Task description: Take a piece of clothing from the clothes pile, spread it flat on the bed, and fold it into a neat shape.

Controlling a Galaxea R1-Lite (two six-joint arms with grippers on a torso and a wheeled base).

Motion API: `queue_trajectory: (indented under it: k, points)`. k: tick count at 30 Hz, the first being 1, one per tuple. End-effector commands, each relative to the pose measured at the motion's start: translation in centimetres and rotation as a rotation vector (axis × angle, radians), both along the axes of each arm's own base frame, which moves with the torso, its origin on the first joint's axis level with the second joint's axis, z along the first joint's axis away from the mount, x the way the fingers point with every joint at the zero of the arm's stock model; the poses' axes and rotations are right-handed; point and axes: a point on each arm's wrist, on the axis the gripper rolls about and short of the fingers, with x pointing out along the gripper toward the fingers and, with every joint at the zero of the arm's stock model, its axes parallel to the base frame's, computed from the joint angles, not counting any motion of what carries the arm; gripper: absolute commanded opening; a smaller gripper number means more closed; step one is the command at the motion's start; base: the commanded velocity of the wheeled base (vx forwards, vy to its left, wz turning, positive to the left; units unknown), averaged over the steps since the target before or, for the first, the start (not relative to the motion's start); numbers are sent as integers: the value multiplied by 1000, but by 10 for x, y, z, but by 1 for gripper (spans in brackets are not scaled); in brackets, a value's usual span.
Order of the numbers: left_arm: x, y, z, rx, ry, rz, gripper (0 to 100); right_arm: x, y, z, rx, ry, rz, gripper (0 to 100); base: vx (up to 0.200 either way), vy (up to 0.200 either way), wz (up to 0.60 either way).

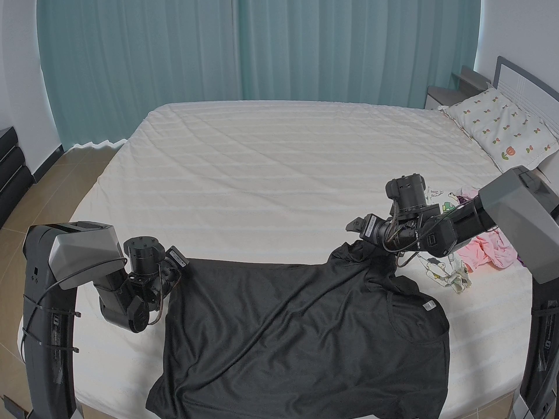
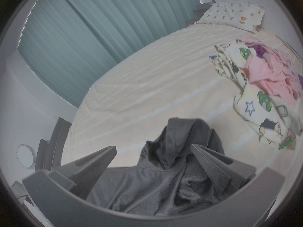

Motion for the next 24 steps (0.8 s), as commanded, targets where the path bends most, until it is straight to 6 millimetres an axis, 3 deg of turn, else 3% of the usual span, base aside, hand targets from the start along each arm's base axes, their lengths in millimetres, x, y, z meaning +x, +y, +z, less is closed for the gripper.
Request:
queue_trajectory:
  k: [1, 11, 14, 19, 24]
  points:
    - [0, 0, 1, 0, -2, 0, 0, 3, 15, -39, -26, 68, 27, 100, 0, 0, 0]
    - [0, -1, 0, 1, 1, 0, 0, 21, 22, -52, -23, 46, 22, 100, 0, 0, 0]
    - [0, 0, 0, 1, 0, 1, 0, 22, 22, -46, -19, 33, 23, 100, 0, 0, 0]
    - [0, 0, 1, 0, -2, 1, 0, 10, 16, -12, 2, 6, 28, 100, 0, 0, 0]
    - [0, 0, 1, 0, -2, 3, 0, 10, 13, -2, 8, -13, 21, 100, 0, 0, 0]
